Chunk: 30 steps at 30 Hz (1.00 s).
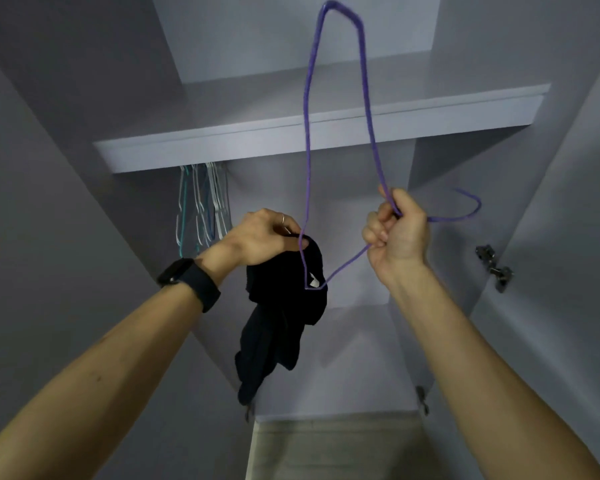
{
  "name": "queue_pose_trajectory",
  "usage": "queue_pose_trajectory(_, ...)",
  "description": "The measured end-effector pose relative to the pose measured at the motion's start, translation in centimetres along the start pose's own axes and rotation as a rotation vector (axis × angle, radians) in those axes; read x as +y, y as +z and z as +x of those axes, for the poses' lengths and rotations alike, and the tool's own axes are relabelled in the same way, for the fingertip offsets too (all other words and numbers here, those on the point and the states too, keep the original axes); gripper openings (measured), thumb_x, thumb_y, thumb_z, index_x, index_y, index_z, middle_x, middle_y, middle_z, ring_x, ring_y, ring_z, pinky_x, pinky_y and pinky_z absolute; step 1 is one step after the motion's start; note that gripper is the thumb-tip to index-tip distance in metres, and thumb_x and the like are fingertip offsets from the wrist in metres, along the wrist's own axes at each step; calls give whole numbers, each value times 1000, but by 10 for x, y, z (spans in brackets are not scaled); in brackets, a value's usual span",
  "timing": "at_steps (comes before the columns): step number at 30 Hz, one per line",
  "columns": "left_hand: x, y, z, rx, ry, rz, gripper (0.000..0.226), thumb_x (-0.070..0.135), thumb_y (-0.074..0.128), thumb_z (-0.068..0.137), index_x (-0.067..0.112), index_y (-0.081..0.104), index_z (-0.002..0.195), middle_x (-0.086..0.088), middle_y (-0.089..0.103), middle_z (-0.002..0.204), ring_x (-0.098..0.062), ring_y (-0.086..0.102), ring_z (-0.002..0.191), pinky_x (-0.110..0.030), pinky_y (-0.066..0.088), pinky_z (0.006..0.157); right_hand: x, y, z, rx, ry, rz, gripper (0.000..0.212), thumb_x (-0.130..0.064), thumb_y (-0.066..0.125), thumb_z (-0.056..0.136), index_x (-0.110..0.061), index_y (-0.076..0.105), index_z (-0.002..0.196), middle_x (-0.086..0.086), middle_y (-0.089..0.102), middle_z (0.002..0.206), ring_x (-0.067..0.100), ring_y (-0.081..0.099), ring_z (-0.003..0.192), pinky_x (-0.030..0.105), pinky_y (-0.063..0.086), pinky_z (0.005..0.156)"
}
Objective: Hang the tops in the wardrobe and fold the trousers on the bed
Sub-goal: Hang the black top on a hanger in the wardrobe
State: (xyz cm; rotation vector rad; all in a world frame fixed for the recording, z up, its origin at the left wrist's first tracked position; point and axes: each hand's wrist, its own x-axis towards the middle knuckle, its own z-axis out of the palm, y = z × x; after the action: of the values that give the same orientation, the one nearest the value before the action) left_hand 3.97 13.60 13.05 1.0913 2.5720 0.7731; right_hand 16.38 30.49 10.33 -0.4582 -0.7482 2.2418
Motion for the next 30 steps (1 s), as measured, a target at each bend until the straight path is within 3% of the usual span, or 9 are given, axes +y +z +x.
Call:
queue_pose_trajectory(2,4,-11,-6,-4,18,-101,11,34,78,87,25,78,93,4,76,95,-13,69,96,-24,52,90,14,9,7,-14,-3,-89,35,-8,53,91,-15,66,59,-4,40,44,7,24,32,18,16,34)
queue_pose_trajectory(4,6,-25,-13,-8,39,-216,10,26,78,88,20,79,95,2,77,94,-16,71,97,-33,54,96,30,5,15,-17,-9,-228,23,-13,63,81,-13,65,58,-2,41,43,8,27,33,17,18,35)
queue_pose_trajectory(7,-2,-48,-23,6,80,-311,9,18,75,90,17,79,97,0,78,96,-17,72,98,-30,54,93,44,-16,31,-28,-76,-516,28,-22,71,69,-19,61,43,-3,47,42,10,39,37,21,30,42)
queue_pose_trajectory(9,-12,-61,-28,55,48,-351,7,18,74,91,18,79,96,-1,78,96,-17,73,96,-29,55,94,46,-29,43,-43,-175,-776,40,-23,72,79,-21,61,40,-6,50,41,6,45,39,23,37,49)
queue_pose_trajectory(12,-32,-67,-33,140,-27,-319,5,25,75,90,23,79,93,4,78,94,-15,73,94,-29,54,94,41,-38,57,-42,-300,-1010,44,-28,71,88,-18,63,46,-11,55,41,-1,49,40,11,36,48)
queue_pose_trajectory(16,-53,-54,-34,220,-72,-42,9,35,73,91,31,76,99,15,73,96,4,65,89,-5,44,77,27,-31,66,-121,-400,-1087,46,-39,71,88,-5,61,58,-7,50,44,2,45,42,12,36,47)
queue_pose_trajectory(20,-61,-53,-33,276,-61,-2,7,32,73,92,31,74,100,14,72,96,5,63,86,1,40,72,17,-22,68,-150,-482,-1154,47,-37,67,86,-2,53,59,1,44,43,5,39,39,11,33,45)
queue_pose_trajectory(26,-68,-57,-31,276,-57,171,14,27,67,96,27,74,108,6,73,104,-15,65,99,-22,46,85,9,-23,68,-147,-522,-1254,40,-32,62,78,1,48,61,-4,29,44,7,27,42,18,30,43)
queue_pose_trajectory(30,-69,-58,-27,368,-105,133,19,26,63,98,21,73,114,0,73,110,-22,65,105,-30,51,93,6,-25,66,-244,-432,-1283,30,-30,63,74,-5,58,58,-4,43,42,4,37,40,13,34,43)
